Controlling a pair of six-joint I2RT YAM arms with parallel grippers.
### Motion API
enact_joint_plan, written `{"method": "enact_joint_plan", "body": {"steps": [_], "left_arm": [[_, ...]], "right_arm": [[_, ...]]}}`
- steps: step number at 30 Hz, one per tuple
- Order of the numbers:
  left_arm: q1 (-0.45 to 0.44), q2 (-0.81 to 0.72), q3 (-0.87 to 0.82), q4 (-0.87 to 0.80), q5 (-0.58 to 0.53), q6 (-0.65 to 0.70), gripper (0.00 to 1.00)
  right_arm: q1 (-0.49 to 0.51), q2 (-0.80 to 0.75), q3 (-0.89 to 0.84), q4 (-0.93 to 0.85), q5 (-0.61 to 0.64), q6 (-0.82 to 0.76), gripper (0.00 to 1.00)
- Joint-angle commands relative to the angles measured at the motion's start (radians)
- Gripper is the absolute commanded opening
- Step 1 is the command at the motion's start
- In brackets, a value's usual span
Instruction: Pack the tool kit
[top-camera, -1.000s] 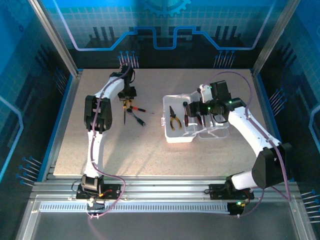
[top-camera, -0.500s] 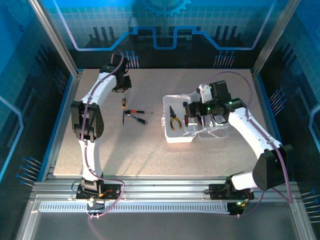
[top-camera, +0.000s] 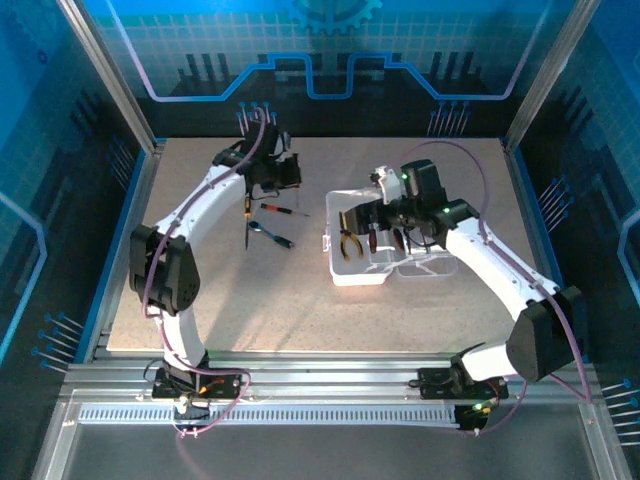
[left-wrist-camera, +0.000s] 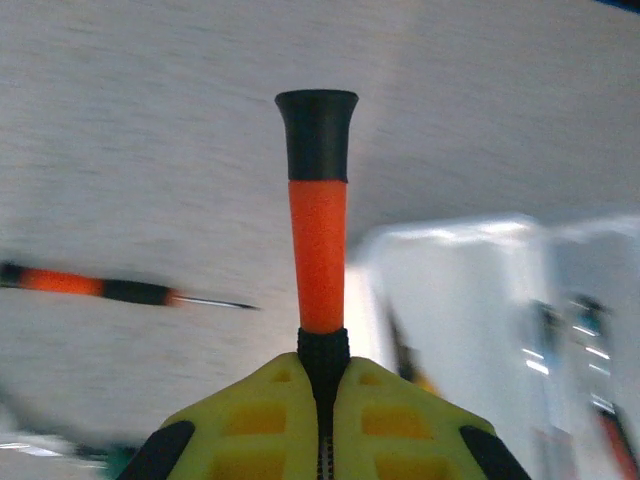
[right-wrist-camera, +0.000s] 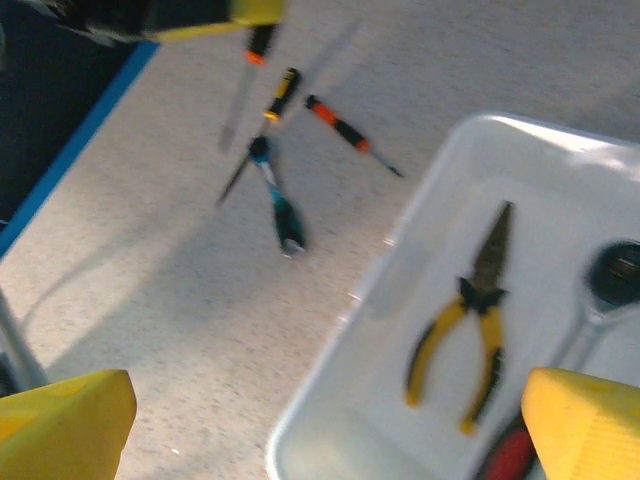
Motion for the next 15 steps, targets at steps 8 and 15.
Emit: {"method": "enact_joint_plan", "body": {"steps": [8,15], "left_arm": [[-0.126,-0.12,-0.119,0.237,0.279,-0.171,0.0],[-0.162,-0.147,-0.169,0.252,0.298,-0.184,0.0]], "right_arm": [[0.074,0.119,0.047,0.195,-0.004,0.096,0.84],[0.074,0.124,0.044,0.235,0.025,0.114,0.52]]}}
